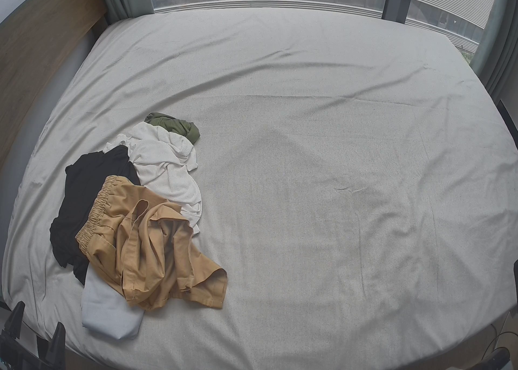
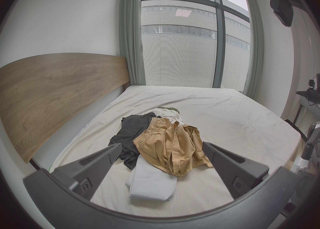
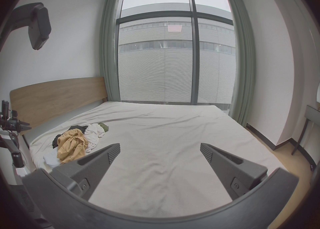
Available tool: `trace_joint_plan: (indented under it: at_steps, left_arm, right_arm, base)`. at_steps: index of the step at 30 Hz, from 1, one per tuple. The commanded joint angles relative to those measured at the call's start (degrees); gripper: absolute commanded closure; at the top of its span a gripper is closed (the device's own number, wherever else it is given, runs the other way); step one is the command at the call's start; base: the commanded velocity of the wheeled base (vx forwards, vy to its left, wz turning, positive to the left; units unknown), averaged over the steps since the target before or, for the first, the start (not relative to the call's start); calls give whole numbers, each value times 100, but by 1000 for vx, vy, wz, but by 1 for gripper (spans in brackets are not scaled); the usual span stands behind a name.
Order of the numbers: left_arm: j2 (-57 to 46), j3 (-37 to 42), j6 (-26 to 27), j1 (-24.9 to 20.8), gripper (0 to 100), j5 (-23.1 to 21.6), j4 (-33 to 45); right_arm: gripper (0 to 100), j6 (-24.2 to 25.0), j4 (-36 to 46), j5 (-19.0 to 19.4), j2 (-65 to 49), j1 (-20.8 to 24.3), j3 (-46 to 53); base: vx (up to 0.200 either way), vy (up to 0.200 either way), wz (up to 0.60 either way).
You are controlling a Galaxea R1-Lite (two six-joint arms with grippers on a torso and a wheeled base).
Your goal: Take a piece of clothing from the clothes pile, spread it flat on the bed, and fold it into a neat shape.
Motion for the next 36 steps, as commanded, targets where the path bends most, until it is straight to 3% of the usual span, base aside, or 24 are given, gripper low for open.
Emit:
trace_joint_plan:
  at_steps: [1, 5, 7, 14, 15, 22, 36]
  left_arm:
    - [-84, 101, 1, 0, 0, -2, -2]
    - [-84, 101, -8, 0, 0, 7, -2]
    - [-84, 101, -8, 0, 0, 7, -2]
    - [-84, 101, 1, 0, 0, -2, -2]
    - [-84, 101, 1, 0, 0, -2, -2]
    - [-84, 101, 1, 0, 0, -2, -2]
    - [-84, 101, -8, 0, 0, -2, -2]
  right_arm:
    - [0, 237, -5, 28, 651, 163, -223]
    - [0, 1169, -23, 160, 1232, 382, -496]
    - [0, 1371, -14, 222, 1425, 435, -619]
    - [0, 1424, -23, 573, 1943, 558, -847]
    - [0, 1459, -31, 881, 2207, 593, -865]
    - [0, 1600, -93, 1294, 2743, 672, -1058]
    - [0, 1608, -339, 1382, 3859, 1340, -1463]
  base:
    - [0, 0, 0]
    - [0, 0, 0]
    - [0, 0, 0]
    - [0, 0, 0]
    - [0, 0, 0]
    - [0, 0, 0]
    - [0, 0, 0]
